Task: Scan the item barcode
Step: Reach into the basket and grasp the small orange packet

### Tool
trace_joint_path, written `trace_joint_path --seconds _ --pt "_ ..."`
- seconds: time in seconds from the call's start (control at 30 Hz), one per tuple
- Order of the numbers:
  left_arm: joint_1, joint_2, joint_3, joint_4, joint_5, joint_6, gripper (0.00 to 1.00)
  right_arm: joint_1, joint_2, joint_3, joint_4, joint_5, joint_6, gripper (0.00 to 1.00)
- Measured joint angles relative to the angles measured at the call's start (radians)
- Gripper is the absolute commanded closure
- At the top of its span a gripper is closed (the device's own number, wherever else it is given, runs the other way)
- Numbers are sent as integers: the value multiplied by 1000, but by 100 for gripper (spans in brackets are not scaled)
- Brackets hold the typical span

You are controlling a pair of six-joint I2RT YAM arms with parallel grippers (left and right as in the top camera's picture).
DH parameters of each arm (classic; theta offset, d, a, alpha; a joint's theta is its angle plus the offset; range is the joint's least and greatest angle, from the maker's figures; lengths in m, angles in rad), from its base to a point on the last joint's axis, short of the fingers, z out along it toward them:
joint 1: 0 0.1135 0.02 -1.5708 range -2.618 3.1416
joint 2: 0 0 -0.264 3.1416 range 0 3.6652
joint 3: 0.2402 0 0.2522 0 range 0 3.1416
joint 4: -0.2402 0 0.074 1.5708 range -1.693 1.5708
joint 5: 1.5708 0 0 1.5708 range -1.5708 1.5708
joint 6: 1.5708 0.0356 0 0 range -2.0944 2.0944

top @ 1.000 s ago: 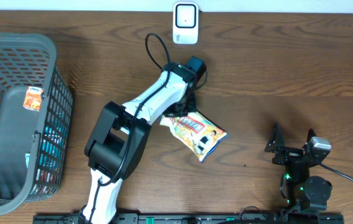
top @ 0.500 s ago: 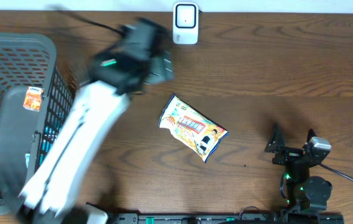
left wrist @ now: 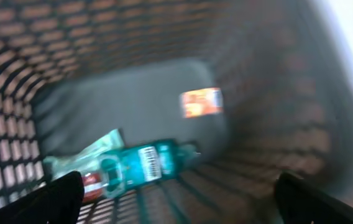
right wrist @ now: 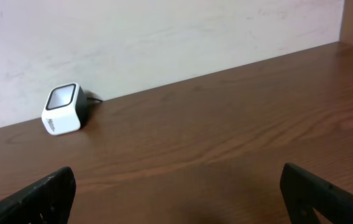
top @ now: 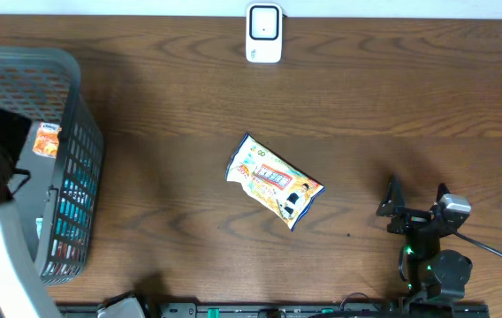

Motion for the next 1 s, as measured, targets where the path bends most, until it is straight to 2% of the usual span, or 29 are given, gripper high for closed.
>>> trace_joint_path --seconds 0.07,0.23,0.53,1.0 --pt "74 62 -54 3 54 27 2 0 0 0 0 0 0 1" --pt "126 167 -129 48 106 93 2 0 0 0 0 0 0 1" --pt "137 406 -184 291 188 259 2 0 0 0 0 0 0 1" --pt "137 705 -185 511 232 272 2 0 0 0 0 0 0 1"
